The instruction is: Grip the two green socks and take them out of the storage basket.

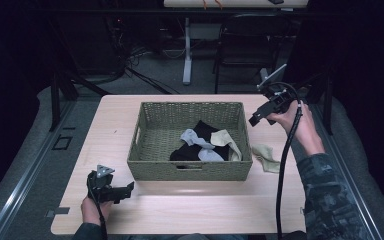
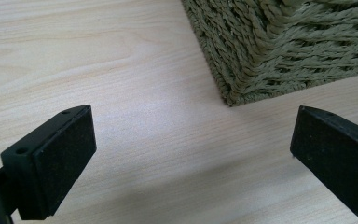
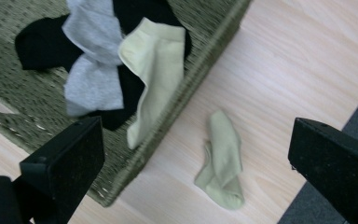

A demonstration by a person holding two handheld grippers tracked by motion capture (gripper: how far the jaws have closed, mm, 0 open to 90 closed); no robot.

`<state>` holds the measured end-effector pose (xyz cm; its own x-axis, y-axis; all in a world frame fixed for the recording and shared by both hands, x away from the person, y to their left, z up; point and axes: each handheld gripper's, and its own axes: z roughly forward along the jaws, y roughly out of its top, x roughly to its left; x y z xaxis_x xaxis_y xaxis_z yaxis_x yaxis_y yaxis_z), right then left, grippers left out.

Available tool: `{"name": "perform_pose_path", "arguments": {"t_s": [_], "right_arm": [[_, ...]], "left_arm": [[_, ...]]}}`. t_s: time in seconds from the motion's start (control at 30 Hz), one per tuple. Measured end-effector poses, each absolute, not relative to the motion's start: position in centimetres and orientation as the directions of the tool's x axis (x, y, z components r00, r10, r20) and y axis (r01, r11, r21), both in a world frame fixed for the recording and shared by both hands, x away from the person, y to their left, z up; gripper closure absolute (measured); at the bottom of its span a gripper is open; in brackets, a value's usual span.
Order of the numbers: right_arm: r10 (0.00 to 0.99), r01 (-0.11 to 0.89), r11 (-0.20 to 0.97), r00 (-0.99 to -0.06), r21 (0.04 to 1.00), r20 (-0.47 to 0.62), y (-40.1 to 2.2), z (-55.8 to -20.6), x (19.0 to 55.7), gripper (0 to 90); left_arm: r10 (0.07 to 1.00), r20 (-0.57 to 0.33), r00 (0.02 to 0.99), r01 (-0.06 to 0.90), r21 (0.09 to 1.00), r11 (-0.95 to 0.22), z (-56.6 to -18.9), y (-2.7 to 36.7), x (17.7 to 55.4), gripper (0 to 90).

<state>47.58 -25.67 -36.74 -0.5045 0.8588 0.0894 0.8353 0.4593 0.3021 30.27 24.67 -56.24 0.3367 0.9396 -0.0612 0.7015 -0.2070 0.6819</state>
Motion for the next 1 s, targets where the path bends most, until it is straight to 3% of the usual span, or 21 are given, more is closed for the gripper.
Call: {"name": "perform_pose_path", "arguments": {"t_s": [0.57,1.0], "right_arm": [[0.793,0.767,0.565,-0.607,0.303,0.058,-18.9,-35.4,48.8,0.0],[0.777,0.765,0.599,-0.627,0.235,0.060,-15.5,-39.3,50.2,7.0]], "left_arm": [[0.937,-0.069,0.342,0.702,0.682,-0.205,-56.3,24.7,30.3,0.1],[0.939,-0.073,0.335,0.696,0.691,-0.195,-56.2,24.9,30.3,0.0]]}}
